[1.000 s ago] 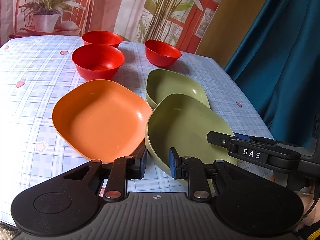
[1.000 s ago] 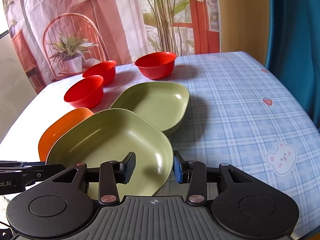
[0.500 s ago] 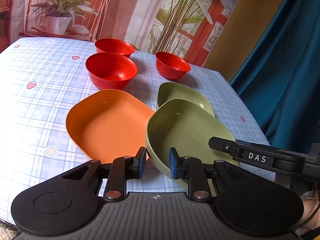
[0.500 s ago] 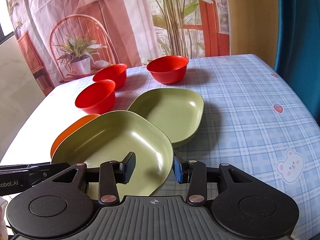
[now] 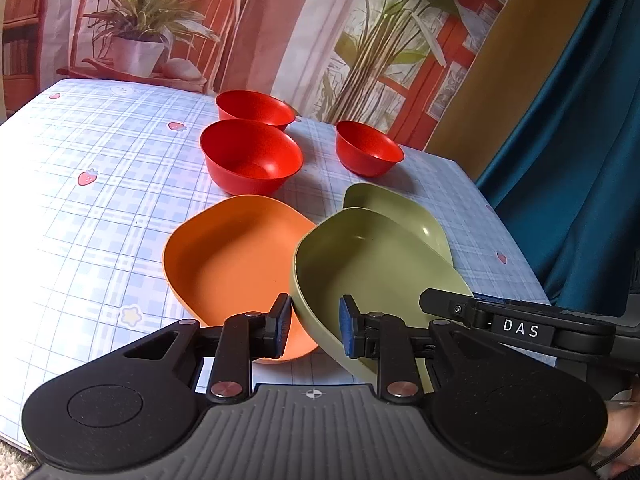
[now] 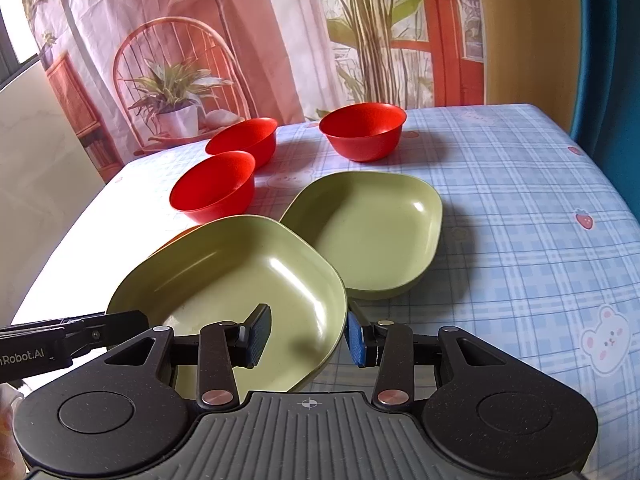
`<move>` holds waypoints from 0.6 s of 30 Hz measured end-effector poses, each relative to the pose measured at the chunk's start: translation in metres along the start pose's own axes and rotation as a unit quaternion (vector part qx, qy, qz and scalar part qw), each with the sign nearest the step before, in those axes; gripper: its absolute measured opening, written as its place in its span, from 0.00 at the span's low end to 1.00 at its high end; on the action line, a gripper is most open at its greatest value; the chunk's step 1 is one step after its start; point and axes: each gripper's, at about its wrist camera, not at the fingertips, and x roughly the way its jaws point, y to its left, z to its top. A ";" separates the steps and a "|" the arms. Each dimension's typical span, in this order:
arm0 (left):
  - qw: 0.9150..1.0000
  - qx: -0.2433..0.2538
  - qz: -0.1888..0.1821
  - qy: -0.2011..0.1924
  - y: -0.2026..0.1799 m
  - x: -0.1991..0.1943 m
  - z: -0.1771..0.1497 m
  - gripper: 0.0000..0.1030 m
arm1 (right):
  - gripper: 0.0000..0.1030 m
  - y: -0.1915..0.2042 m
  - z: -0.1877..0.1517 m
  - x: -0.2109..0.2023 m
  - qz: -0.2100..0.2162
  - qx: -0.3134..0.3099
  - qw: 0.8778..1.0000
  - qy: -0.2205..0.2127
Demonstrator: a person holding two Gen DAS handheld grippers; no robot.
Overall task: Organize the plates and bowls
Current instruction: 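Lift the green plate with the left gripper and carry it over the orange plate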
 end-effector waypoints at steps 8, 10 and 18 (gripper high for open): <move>1.000 -0.007 0.010 -0.005 0.004 0.003 0.003 0.25 | 0.36 0.006 0.004 0.007 0.006 -0.006 1.000 0.005; 1.000 -0.009 0.012 -0.005 0.005 0.004 0.002 0.26 | 0.36 0.007 0.006 0.009 0.007 -0.010 1.000 0.005; 1.000 -0.016 0.021 0.001 0.008 0.009 0.001 0.28 | 0.37 0.012 0.008 0.017 0.011 -0.012 1.000 0.008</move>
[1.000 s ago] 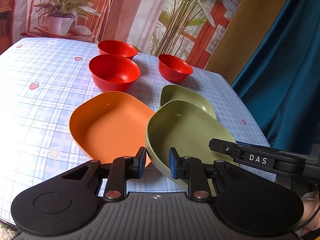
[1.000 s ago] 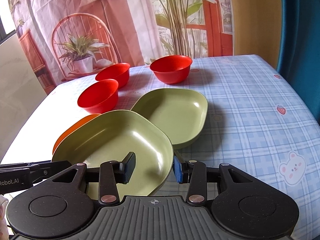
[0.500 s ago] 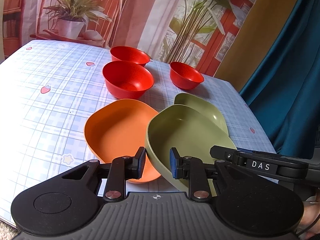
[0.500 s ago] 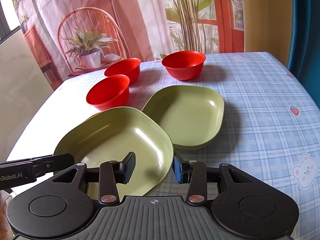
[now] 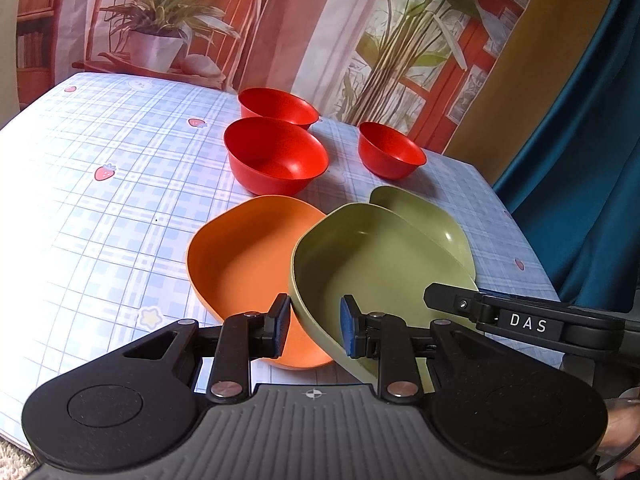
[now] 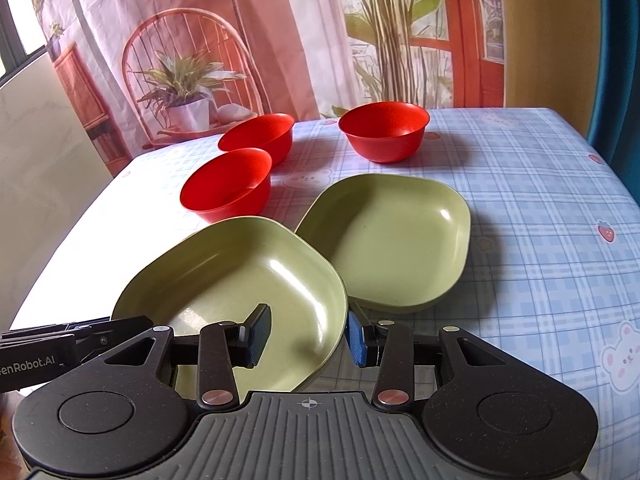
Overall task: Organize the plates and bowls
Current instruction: 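Lift the green plate with the left gripper and carry it over the orange plate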
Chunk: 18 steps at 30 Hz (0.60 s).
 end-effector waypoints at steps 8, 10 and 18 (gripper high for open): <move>1.000 -0.010 0.005 0.000 0.006 0.004 0.002 0.28 | 0.37 0.004 0.002 0.010 0.005 -0.005 1.000 0.009; 1.000 -0.011 0.008 -0.003 0.008 0.005 0.005 0.28 | 0.37 0.006 0.004 0.014 0.007 -0.006 1.000 0.011; 0.999 -0.001 0.038 -0.028 0.023 0.003 0.021 0.28 | 0.36 0.027 0.012 0.035 0.024 -0.023 0.999 0.018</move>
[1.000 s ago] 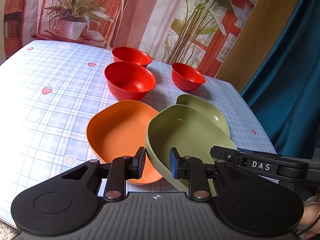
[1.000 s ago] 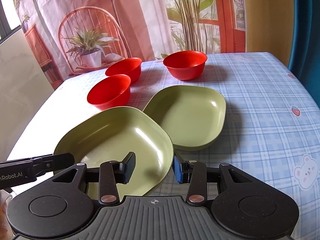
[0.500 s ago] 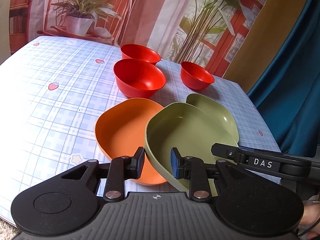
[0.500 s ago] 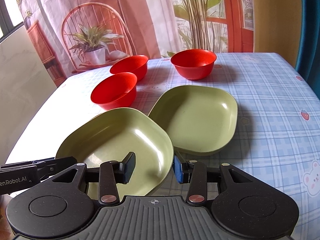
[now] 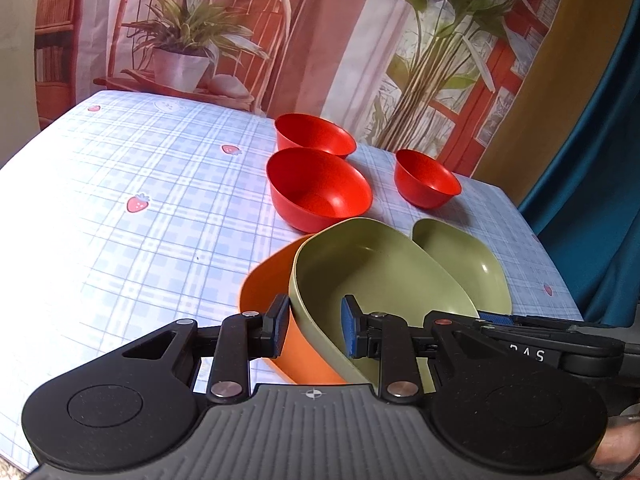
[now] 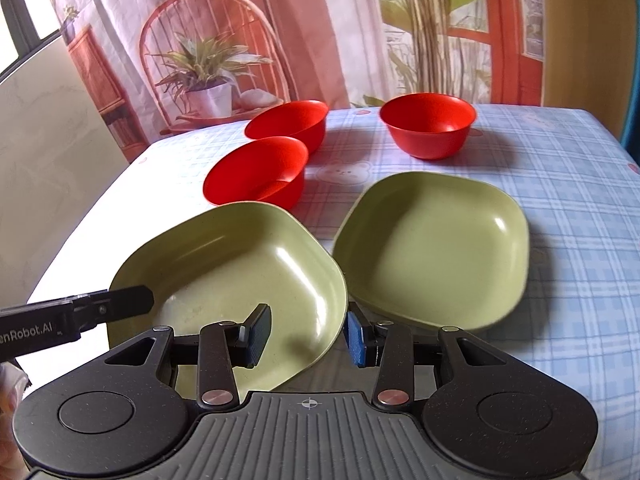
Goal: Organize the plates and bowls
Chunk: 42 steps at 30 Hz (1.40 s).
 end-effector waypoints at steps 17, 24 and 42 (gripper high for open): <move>0.998 0.049 0.039 0.008 0.009 0.018 -0.005 0.28 | 0.36 0.032 -0.008 0.021 -0.034 -0.107 0.993 -0.035; 0.997 0.060 0.044 0.010 0.008 0.020 -0.007 0.28 | 0.36 0.037 -0.016 0.021 -0.049 -0.141 0.988 -0.045; 0.997 0.061 0.053 0.002 0.007 0.018 -0.008 0.29 | 0.38 0.045 -0.023 0.027 -0.070 -0.169 0.983 -0.034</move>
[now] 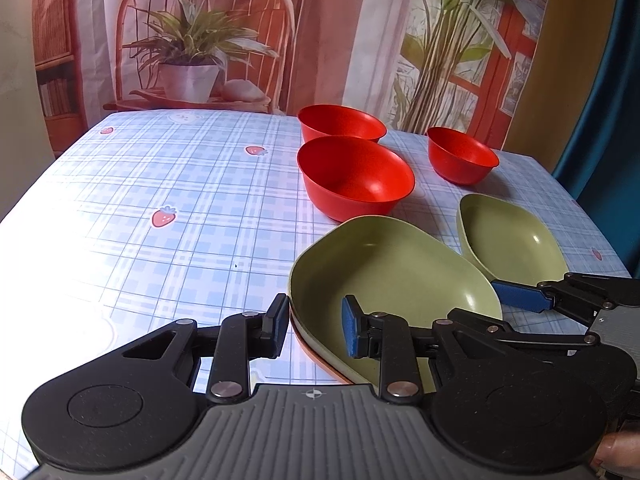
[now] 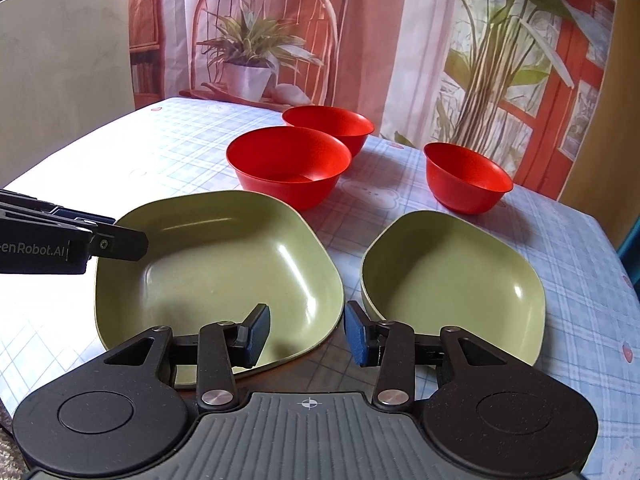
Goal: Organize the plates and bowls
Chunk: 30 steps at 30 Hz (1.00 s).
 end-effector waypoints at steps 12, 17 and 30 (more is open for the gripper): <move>0.999 -0.024 0.018 -0.017 0.009 -0.008 0.001 0.30 | 0.37 -0.002 -0.002 -0.001 0.001 0.007 1.000 0.002; 1.000 -0.018 0.020 -0.008 0.008 -0.004 0.000 0.29 | 0.37 -0.004 -0.001 -0.005 0.001 0.013 1.000 -0.008; 0.999 -0.025 0.020 0.011 0.011 0.002 -0.004 0.27 | 0.37 -0.012 -0.004 -0.003 0.001 0.032 0.999 -0.002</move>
